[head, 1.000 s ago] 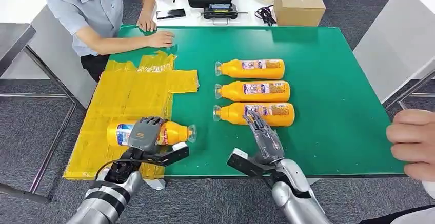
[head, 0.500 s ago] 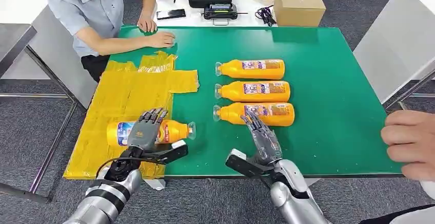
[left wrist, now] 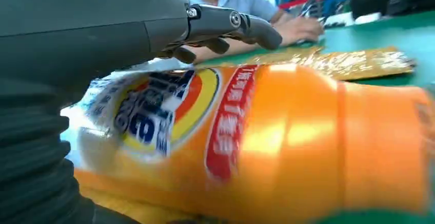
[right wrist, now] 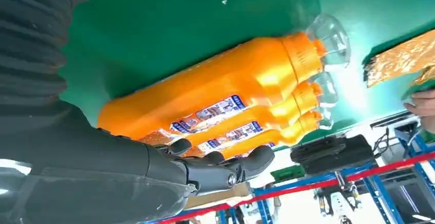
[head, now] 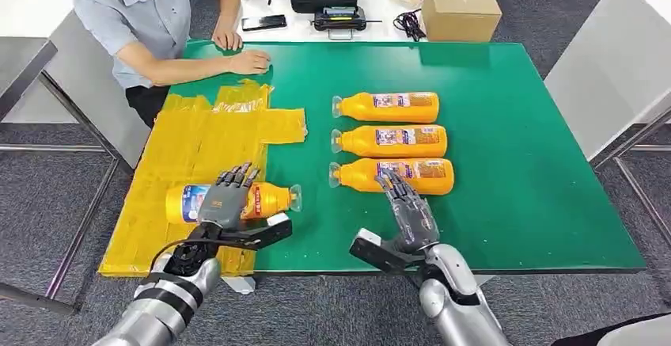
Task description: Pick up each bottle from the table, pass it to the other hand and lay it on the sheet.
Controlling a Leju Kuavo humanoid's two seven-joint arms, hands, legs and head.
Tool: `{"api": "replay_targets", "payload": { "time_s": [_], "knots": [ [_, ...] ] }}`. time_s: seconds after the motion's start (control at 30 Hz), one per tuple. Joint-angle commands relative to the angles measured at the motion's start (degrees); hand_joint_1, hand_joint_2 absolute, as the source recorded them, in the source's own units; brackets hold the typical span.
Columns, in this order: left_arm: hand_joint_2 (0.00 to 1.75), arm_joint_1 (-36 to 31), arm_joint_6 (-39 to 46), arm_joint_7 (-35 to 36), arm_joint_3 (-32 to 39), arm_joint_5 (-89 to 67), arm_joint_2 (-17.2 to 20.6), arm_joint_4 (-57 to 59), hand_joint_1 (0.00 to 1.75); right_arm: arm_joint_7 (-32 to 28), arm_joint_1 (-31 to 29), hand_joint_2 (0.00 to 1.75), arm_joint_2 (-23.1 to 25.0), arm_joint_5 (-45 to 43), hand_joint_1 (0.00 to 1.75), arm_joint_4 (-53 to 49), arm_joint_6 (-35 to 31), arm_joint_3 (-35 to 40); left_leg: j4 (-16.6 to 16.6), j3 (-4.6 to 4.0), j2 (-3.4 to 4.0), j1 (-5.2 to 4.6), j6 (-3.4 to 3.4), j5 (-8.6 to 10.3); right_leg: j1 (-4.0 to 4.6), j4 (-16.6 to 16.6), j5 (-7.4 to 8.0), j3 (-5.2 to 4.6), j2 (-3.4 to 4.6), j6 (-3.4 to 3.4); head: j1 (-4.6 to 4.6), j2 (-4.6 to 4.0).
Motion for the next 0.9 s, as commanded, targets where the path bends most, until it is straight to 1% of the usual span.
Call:
{"api": "replay_targets", "payload": {
  "time_s": [0.03, 0.1, 0.17, 0.23, 0.3, 0.4, 0.43, 0.47, 0.5, 0.53, 0.57, 0.6, 0.63, 0.67, 0.7, 0.73, 0.77, 0.8, 0.83, 0.9],
  "knots": [
    [1.75, 1.61, 8.34, -1.96, -9.05, -6.34, -0.5, -13.91, 0.0, -1.01, -3.62, 1.75, -0.92, -0.23, 0.0, 2.85, -0.91, 0.08, 0.08, -0.08, 0.03, 0.02, -0.06, -0.06, 0.03, 0.06, -0.05, -0.07, -0.01, -0.08, -0.04, 0.0],
    [1.75, 1.33, 8.76, -2.73, -11.01, -4.63, -1.3, -15.73, 0.0, -1.58, -4.31, 1.75, -0.55, -0.72, 0.0, 3.53, -0.04, 1.01, 0.1, -0.14, -0.08, 0.03, -0.06, -0.07, 0.04, 0.07, -0.09, -0.09, -0.12, -0.09, -0.02, 0.0],
    [1.75, -1.14, 8.34, -3.12, -11.52, -2.73, -2.15, -12.31, 0.0, -2.3, -6.06, 1.75, 0.26, -1.54, 0.0, 5.67, 0.47, 1.81, 0.08, -0.16, 0.0, 0.03, -0.05, -0.06, 0.04, 0.02, -0.05, -0.09, -0.02, -0.1, -0.02, 0.0],
    [1.75, -3.13, 9.19, -3.31, -12.47, -3.27, -1.89, -8.68, 0.0, -2.77, -6.97, 1.75, 0.65, -2.16, 0.0, 6.71, 0.32, 2.46, 0.05, -0.16, 0.05, 0.02, -0.05, -0.04, 0.03, 0.01, -0.01, -0.12, 0.03, -0.09, -0.02, 0.0],
    [1.75, -2.73, 10.1, -3.6, -12.29, -2.65, -1.76, -8.67, 0.0, -2.74, -6.66, 1.75, 0.65, -2.37, 0.0, 6.16, 0.22, 2.51, 0.02, -0.15, 0.04, 0.0, -0.05, -0.02, 0.02, 0.01, -0.01, -0.12, 0.02, -0.1, -0.02, 0.0],
    [1.75, 0.79, 9.62, -4.53, -13.42, -2.62, -0.69, -14.1, 0.0, -1.01, -4.43, 1.75, -0.63, -0.84, 0.0, 3.39, -1.77, 2.35, 0.0, 0.04, 0.11, 0.06, -0.13, -0.09, 0.09, -0.01, -0.07, 0.03, 0.05, -0.2, -0.04, 0.0],
    [1.75, 3.67, 10.28, -4.83, -13.61, -1.91, -0.49, -18.43, 0.0, 1.37, -3.18, 1.75, -1.44, 2.76, 0.0, 2.01, -4.13, 2.34, -0.01, -0.01, 0.03, 0.05, -0.1, -0.07, 0.07, -0.04, -0.06, 0.01, -0.01, -0.15, -0.04, 0.0],
    [1.75, 5.57, 9.99, -4.91, -14.02, -1.71, -0.28, -21.42, 0.0, 1.98, -2.33, 1.75, -2.07, 3.8, 0.0, 0.73, -4.43, 2.43, -0.03, -0.05, 0.04, 0.03, -0.06, -0.05, 0.05, -0.05, -0.04, -0.05, 0.01, -0.1, -0.04, 0.0],
    [1.75, 6.88, 10.25, -4.95, -14.46, -1.77, -0.07, -23.48, 0.0, 3.45, -1.92, 1.75, -2.52, 6.4, 0.0, 0.23, -5.92, 2.38, -0.04, 0.05, 0.06, 0.03, -0.08, -0.13, 0.06, -0.06, -0.11, 0.05, 0.02, -0.13, -0.07, 0.0],
    [1.75, 9.18, 10.4, -6.1, -15.1, 0.14, 0.14, -26.73, 0.0, 5.27, -0.8, 1.75, -2.89, 9.12, 0.0, -1.06, -7.1, 1.98, -0.05, -0.02, 0.07, 0.02, -0.04, -0.09, 0.04, -0.06, -0.07, -0.03, 0.04, -0.09, -0.02, 0.0],
    [1.75, 11.77, 9.96, -7.11, -15.61, 2.68, 0.34, -30.11, 0.0, 6.27, 0.68, 1.75, -3.58, 10.46, 0.0, -2.71, -7.38, 1.35, -0.04, -0.06, 0.05, -0.01, -0.03, -0.08, 0.01, -0.04, -0.08, -0.07, 0.01, -0.06, -0.04, 0.0],
    [1.75, 12.88, 9.81, -7.05, -15.91, 3.06, 0.52, -31.71, 0.0, 6.31, 1.13, 1.75, -4.0, 10.91, 0.0, -3.6, -7.49, 1.24, -0.04, 0.05, 0.05, 0.02, -0.04, -0.16, 0.04, -0.06, -0.15, 0.05, 0.0, -0.09, -0.02, 0.0],
    [1.75, 16.09, 8.12, -10.26, -16.22, 11.3, 0.46, -36.03, 0.0, 9.7, 2.38, 1.75, -5.08, 15.45, 0.0, -5.11, -7.58, 0.36, -0.04, -0.04, 0.02, 0.0, -0.03, -0.12, 0.02, -0.06, -0.12, -0.03, -0.02, -0.07, -0.04, 0.0],
    [1.75, 17.01, 8.11, -10.3, -16.56, 11.17, 0.6, -37.18, 0.0, 9.68, 2.77, 1.75, -5.49, 15.27, 0.0, -5.45, -7.62, -0.1, -0.03, -0.14, 0.0, -0.02, -0.02, -0.11, 0.0, -0.04, -0.1, -0.12, -0.03, -0.05, -0.02, 0.0],
    [1.75, 17.36, 7.79, -10.22, -16.69, 11.04, 0.73, -37.87, 0.0, 9.6, 2.95, 1.75, -5.62, 15.32, 0.0, -5.69, -7.56, -0.32, -0.02, -0.03, 0.04, -0.01, -0.06, -0.2, 0.01, -0.05, -0.16, -0.01, 0.0, -0.09, -0.04, 0.0],
    [1.75, 19.52, 5.73, -13.72, -16.83, 19.17, 0.34, -40.35, 0.0, 12.19, 3.49, 1.75, -6.62, 18.48, 0.0, -6.0, -6.25, -1.13, 0.01, 0.08, 0.07, 0.02, -0.09, -0.29, 0.04, -0.05, -0.23, 0.1, 0.01, -0.13, -0.02, 0.0],
    [1.75, 22.73, 1.41, -17.27, -16.67, 28.61, -0.33, -43.32, 0.0, 14.31, 4.11, 1.75, -8.18, 20.61, 0.0, -6.17, -5.68, -2.69, 0.0, -0.14, 0.03, -0.01, -0.04, -0.21, 0.01, -0.05, -0.14, -0.11, -0.01, -0.09, -0.04, 0.0],
    [1.75, 25.3, -1.6, -18.08, -16.24, 33.75, -0.68, -45.64, 0.0, 15.2, 5.11, 1.75, -9.13, 21.19, 0.0, -6.53, -5.43, -4.52, 0.0, -0.23, -0.01, -0.05, -0.01, -0.19, -0.03, -0.05, -0.12, -0.21, -0.05, -0.06, -0.04, 0.0],
    [1.75, 27.22, -2.33, -17.94, -16.09, 34.93, -0.96, -47.16, 0.0, 15.09, 5.7, 1.75, -10.16, 21.79, 0.0, -6.8, -5.23, -5.62, 0.03, -0.13, -0.01, -0.03, -0.05, -0.27, 0.0, -0.05, -0.19, -0.08, -0.06, -0.1, -0.02, 0.0],
    [1.75, 29.02, -2.07, -17.91, -16.15, 35.07, -1.05, -48.14, 0.0, 14.57, 6.02, 1.75, -11.15, 21.33, 0.0, -6.76, -5.07, -7.36, -0.01, -0.26, -0.02, -0.08, 0.02, -0.25, -0.05, -0.08, -0.14, -0.24, -0.05, -0.07, -0.07, 0.0]
  ]
}}
